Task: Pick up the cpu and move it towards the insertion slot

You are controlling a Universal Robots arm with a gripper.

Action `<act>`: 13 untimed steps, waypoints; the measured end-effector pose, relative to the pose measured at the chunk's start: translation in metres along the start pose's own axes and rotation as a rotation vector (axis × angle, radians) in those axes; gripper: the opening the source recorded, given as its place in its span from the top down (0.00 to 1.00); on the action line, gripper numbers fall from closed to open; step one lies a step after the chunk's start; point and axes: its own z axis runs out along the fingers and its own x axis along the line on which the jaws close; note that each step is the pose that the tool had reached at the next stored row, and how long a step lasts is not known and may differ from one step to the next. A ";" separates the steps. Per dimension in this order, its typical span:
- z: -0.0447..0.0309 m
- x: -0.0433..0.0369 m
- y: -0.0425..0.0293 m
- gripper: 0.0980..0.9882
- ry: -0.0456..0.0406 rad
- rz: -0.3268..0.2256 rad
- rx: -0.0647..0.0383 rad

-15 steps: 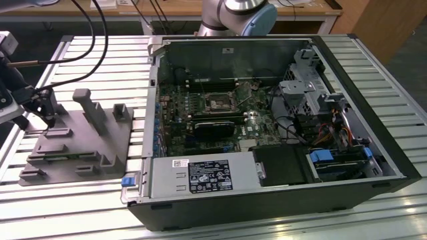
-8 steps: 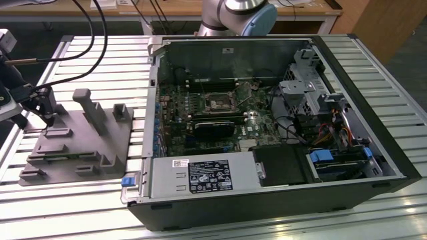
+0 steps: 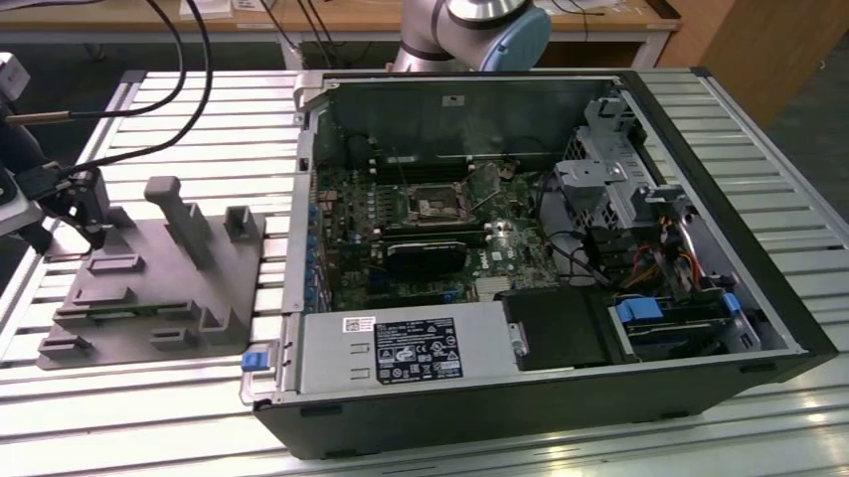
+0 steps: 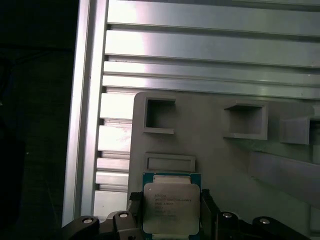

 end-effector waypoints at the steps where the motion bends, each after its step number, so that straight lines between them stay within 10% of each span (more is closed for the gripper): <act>1: -0.0005 0.0000 0.0000 0.50 0.0000 0.000 0.000; 13: -0.0052 0.0000 0.0003 0.50 0.0000 0.000 0.000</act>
